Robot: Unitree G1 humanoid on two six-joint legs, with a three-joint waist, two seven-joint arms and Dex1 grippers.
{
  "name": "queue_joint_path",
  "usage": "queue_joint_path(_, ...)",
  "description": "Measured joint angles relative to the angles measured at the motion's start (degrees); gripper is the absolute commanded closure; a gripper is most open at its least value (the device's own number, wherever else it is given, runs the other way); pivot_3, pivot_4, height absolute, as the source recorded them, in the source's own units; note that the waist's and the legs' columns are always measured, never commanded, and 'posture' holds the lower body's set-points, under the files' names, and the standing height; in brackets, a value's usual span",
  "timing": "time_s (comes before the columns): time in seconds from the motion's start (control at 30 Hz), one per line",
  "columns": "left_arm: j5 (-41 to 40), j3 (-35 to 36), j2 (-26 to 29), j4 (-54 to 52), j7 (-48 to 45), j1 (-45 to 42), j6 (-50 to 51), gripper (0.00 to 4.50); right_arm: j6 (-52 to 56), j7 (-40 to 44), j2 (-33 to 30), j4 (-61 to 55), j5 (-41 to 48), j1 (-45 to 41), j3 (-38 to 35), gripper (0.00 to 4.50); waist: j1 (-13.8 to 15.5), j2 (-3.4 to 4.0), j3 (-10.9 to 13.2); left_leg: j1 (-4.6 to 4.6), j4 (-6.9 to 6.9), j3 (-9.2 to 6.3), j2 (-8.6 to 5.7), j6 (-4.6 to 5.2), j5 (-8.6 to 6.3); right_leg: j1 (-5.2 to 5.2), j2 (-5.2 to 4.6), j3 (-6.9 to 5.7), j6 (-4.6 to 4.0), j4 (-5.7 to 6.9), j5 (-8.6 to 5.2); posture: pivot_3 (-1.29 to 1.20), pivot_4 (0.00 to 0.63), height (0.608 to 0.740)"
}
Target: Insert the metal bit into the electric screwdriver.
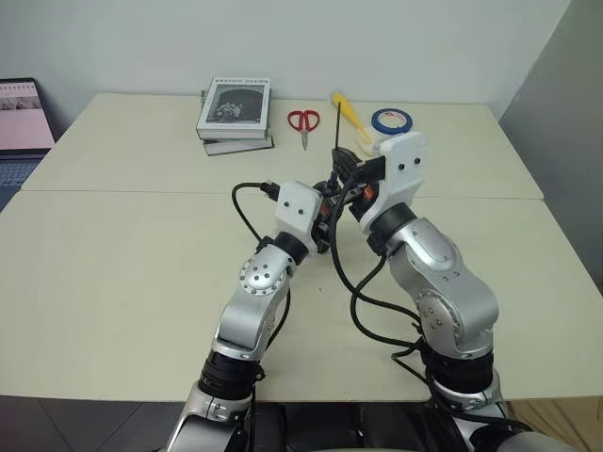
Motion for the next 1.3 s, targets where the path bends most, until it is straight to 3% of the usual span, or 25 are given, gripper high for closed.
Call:
queue_joint_path(0.53,0.0,-0.1,0.0,0.1,0.0,0.0,-0.8,2.87,7.5,-1.6,0.5,-2.5,1.0,-0.9,-0.5,4.50,0.0,0.00,0.0,-0.40,0.02,-0.03,0.00,0.00,0.00,-0.35,0.00,-0.02,0.05,-0.01,0.04,0.00,0.150,0.740)
queue_joint_path(0.63,0.0,-0.1,0.0,0.1,0.0,0.0,-0.8,2.87,7.8,-1.7,0.3,-2.5,1.2,-0.9,-0.8,3.99,0.0,0.00,0.0,-0.41,0.02,-0.03,0.00,0.00,0.00,-0.36,-0.01,-0.02,0.05,-0.01,0.04,0.00,0.150,0.740)
queue_joint_path(0.8,0.0,-0.1,-0.1,0.1,0.0,-0.1,-0.8,2.87,8.4,-1.6,0.1,-2.5,1.6,-0.9,-1.4,2.61,0.0,0.00,0.0,-0.50,0.02,-0.05,0.00,0.00,0.00,-0.42,-0.01,-0.05,0.05,-0.02,0.04,0.00,0.150,0.740)
queue_joint_path(1.0,0.0,-0.1,-0.1,0.1,0.0,-0.1,-0.9,2.87,8.4,-1.3,-0.8,-2.5,1.9,-0.9,-2.9,1.24,0.0,0.00,0.0,-0.53,0.02,-0.08,0.00,0.00,0.00,-0.43,-0.01,-0.07,0.05,-0.04,0.04,0.00,0.150,0.740)
queue_joint_path(1.17,-0.1,-0.1,-0.4,0.5,-0.1,-0.5,-0.9,2.87,8.8,1.7,-3.5,-5.4,6.2,-1.6,-7.8,0.16,0.0,0.00,0.0,-0.64,0.05,-0.17,0.00,0.00,0.00,-0.43,-0.01,-0.15,0.07,-0.12,0.06,0.00,0.150,0.740)
queue_joint_path(1.3,-0.2,0.2,-0.3,1.7,-0.8,-1.7,-0.9,2.87,10.0,6.4,-7.8,-8.6,12.9,-1.6,-13.4,0.00,0.1,0.00,0.0,-0.69,0.04,-0.21,0.00,0.00,0.00,-0.42,-0.01,-0.19,0.07,-0.17,0.06,0.00,0.150,0.740)
